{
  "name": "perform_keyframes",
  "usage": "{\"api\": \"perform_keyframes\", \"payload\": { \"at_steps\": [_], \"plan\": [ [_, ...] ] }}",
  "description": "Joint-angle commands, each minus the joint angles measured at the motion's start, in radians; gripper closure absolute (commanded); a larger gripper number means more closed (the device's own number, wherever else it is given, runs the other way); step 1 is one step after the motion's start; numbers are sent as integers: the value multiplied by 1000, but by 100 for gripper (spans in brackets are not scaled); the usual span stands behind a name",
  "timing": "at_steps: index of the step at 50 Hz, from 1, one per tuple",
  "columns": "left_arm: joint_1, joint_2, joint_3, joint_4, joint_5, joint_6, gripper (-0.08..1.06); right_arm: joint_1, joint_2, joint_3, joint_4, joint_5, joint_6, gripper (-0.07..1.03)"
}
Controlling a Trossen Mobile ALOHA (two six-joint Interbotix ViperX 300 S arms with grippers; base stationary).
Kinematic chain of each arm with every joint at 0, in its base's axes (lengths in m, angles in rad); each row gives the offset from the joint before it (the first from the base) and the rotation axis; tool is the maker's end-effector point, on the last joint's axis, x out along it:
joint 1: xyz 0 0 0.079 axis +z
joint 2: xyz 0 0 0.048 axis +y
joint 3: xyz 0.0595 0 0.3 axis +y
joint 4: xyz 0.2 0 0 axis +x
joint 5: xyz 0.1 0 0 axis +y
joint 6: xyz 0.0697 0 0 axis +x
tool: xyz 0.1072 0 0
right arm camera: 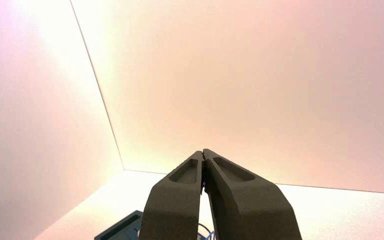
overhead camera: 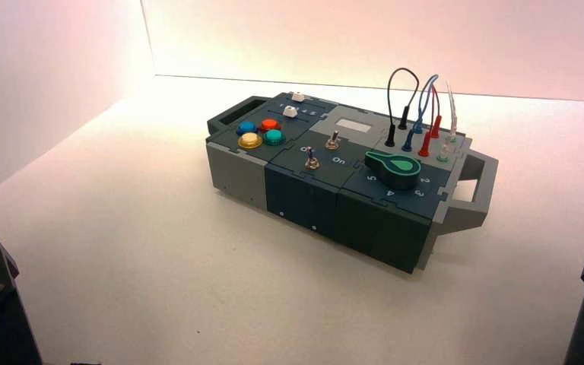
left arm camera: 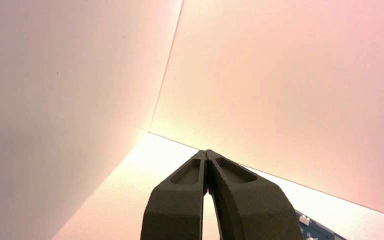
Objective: Move the box away.
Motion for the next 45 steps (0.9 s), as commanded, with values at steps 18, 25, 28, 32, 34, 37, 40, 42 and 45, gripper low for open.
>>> {"api": "perform_keyframes", "payload": {
  "at_steps": [18,25,28,32,34,37,40,42,45],
  "plan": [
    [-55,-92,106,-2,224,-546,100,-9,-100,230,101,430,304,99],
    [-55,-92,106,2,215,-546,100,-9,-100,230,101,419,298,99],
    [-55,-92,106,2,215,-546,100,-9,-100,230,101,419,298,99],
    [-55,-92,106,2,215,-546,100,-9,-100,230,103,417,298,99],
    [-55,-92,106,3,215,-545,101,-9,-100,229,101,416,298,99],
    [-55,-92,106,3,215,-535,100,-9,-100,230,101,416,298,99],
    [-55,-94,106,5,216,-523,100,-9,-100,230,103,414,298,99],
    [-55,-92,106,6,216,-512,101,-9,-100,230,101,414,298,99],
    [-54,-92,107,12,216,-500,101,-9,-100,230,101,414,298,99]
  ]
}}
